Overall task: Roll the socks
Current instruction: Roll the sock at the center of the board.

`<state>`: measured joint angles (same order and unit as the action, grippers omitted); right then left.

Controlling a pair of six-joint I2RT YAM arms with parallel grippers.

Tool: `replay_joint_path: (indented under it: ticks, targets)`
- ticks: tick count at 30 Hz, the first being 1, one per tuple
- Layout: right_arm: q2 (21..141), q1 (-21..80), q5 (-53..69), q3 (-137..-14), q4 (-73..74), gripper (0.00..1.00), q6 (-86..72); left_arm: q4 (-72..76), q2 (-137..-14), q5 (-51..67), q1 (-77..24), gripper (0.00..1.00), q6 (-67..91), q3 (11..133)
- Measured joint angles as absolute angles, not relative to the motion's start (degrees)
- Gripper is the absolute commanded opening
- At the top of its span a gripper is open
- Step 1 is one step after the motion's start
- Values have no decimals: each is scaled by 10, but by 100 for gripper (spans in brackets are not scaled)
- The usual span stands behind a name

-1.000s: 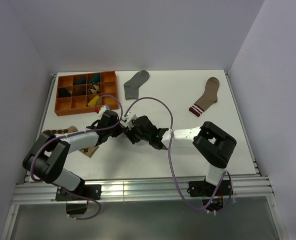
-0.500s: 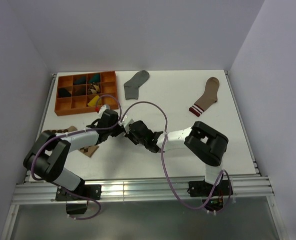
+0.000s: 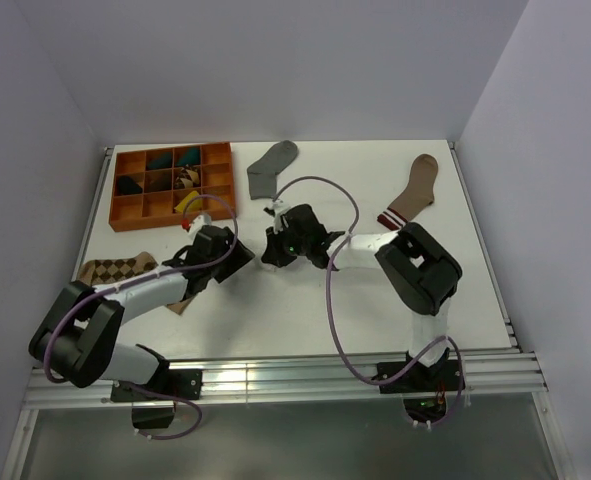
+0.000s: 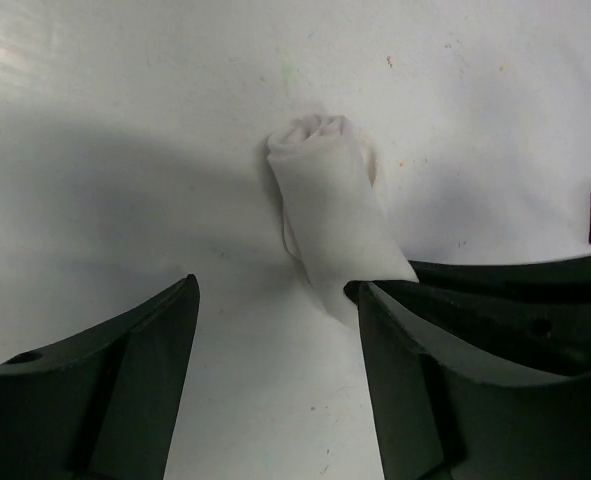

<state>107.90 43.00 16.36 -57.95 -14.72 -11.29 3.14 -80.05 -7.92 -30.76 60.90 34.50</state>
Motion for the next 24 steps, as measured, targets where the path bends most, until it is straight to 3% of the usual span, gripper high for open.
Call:
replay_joint_path:
  ticks: [12, 24]
  targets:
    - [1144, 360, 382, -605, -165, 0, -294, 91, -765, -93, -308, 67, 644, 296]
    - [1158, 341, 426, -603, -182, 0, -381, 131, -818, -83, -308, 59, 692, 295]
